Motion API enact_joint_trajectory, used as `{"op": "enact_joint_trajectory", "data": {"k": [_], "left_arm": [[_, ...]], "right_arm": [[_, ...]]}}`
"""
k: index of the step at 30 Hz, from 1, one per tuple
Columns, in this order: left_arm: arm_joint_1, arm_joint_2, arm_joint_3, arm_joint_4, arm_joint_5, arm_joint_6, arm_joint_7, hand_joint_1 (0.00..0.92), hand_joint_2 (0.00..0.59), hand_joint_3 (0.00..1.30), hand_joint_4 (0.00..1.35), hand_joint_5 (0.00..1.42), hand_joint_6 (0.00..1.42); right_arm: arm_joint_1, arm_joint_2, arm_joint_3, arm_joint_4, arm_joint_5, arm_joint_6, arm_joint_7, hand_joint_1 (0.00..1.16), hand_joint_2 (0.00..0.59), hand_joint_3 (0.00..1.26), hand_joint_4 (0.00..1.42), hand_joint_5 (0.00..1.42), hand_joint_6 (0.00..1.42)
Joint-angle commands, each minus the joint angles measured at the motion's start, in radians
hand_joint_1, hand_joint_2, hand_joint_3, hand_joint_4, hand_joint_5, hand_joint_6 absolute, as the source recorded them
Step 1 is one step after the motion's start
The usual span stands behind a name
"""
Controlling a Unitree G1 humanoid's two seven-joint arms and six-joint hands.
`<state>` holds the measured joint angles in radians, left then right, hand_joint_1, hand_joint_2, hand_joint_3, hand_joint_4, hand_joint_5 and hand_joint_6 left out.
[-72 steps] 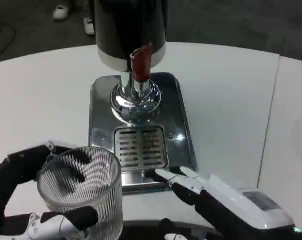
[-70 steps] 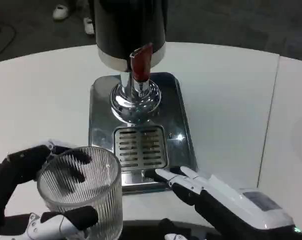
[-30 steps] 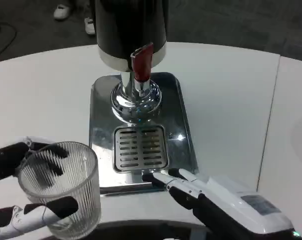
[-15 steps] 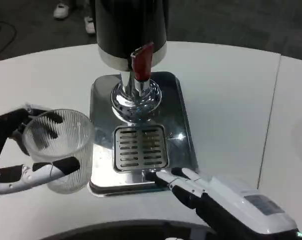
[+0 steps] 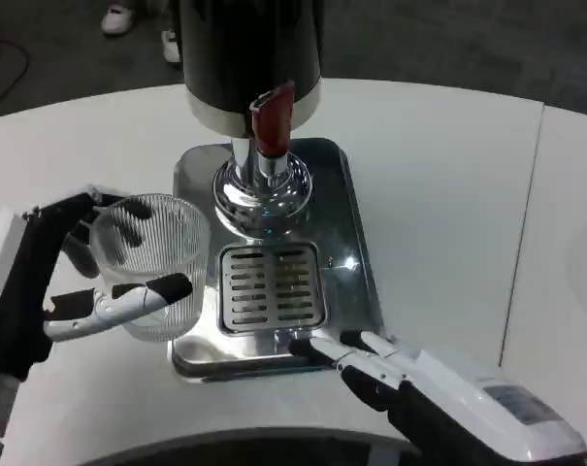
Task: Grasp the cup under the faucet to collect the drink, then remove the cup.
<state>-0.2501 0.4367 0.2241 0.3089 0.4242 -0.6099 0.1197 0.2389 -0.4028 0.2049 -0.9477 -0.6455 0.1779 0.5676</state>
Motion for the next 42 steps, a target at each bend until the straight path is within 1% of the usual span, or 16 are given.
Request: {"op": "enact_joint_trajectory", "data": {"k": [1, 7, 10, 16, 23, 27, 30, 35, 39, 42], "left_arm": [[-0.081, 0.021, -0.049, 0.087, 0.051, -0.016, 0.086, 0.801, 0.089, 0.73, 0.70, 0.78, 0.91], [-0.156, 0.023, -0.116, 0.170, 0.110, -0.021, 0.190, 0.801, 0.094, 0.73, 0.70, 0.78, 0.91], [-0.184, 0.017, -0.154, 0.202, 0.162, -0.018, 0.276, 0.795, 0.094, 0.73, 0.71, 0.78, 0.91], [-0.207, 0.006, -0.216, 0.265, 0.209, -0.001, 0.386, 0.787, 0.098, 0.73, 0.71, 0.78, 0.91], [-0.233, -0.005, -0.284, 0.346, 0.233, 0.016, 0.464, 0.783, 0.100, 0.74, 0.71, 0.78, 0.91], [-0.249, -0.011, -0.327, 0.397, 0.273, 0.022, 0.551, 0.778, 0.099, 0.74, 0.71, 0.78, 0.91], [-0.256, -0.021, -0.347, 0.422, 0.283, 0.030, 0.606, 0.775, 0.099, 0.74, 0.71, 0.78, 0.91], [-0.268, -0.039, -0.378, 0.468, 0.291, 0.043, 0.660, 0.763, 0.096, 0.74, 0.71, 0.79, 0.92], [-0.280, -0.051, -0.391, 0.499, 0.282, 0.058, 0.673, 0.744, 0.100, 0.74, 0.71, 0.79, 0.93], [-0.293, -0.061, -0.391, 0.517, 0.264, 0.079, 0.663, 0.732, 0.089, 0.74, 0.70, 0.79, 0.93]], "right_arm": [[0.013, -0.002, 0.001, -0.010, -0.003, -0.005, 0.004, 0.36, 0.525, 0.09, 0.11, 0.02, 0.00], [0.023, -0.002, 0.005, -0.013, -0.008, -0.007, 0.003, 0.36, 0.525, 0.09, 0.11, 0.02, 0.00], [0.033, -0.003, -0.002, -0.018, -0.008, -0.007, 0.002, 0.36, 0.525, 0.09, 0.11, 0.02, 0.00], [0.044, -0.006, -0.013, -0.022, -0.004, -0.009, 0.002, 0.36, 0.525, 0.09, 0.11, 0.02, 0.00], [0.057, -0.007, -0.023, -0.021, 0.001, -0.015, 0.002, 0.36, 0.525, 0.10, 0.11, 0.01, 0.00], [0.056, -0.008, -0.028, -0.016, 0.002, -0.017, 0.000, 0.36, 0.525, 0.10, 0.11, 0.01, 0.00], [0.056, -0.009, -0.031, -0.012, 0.004, -0.017, 0.000, 0.36, 0.525, 0.10, 0.11, 0.01, 0.00], [0.059, -0.011, -0.034, -0.005, 0.006, -0.019, -0.001, 0.36, 0.525, 0.10, 0.11, 0.01, 0.00], [0.063, -0.012, -0.041, -0.001, 0.008, -0.017, -0.002, 0.36, 0.525, 0.10, 0.11, 0.02, 0.00], [0.069, -0.011, -0.043, 0.000, 0.011, -0.016, -0.002, 0.36, 0.525, 0.10, 0.11, 0.02, 0.00]]}}
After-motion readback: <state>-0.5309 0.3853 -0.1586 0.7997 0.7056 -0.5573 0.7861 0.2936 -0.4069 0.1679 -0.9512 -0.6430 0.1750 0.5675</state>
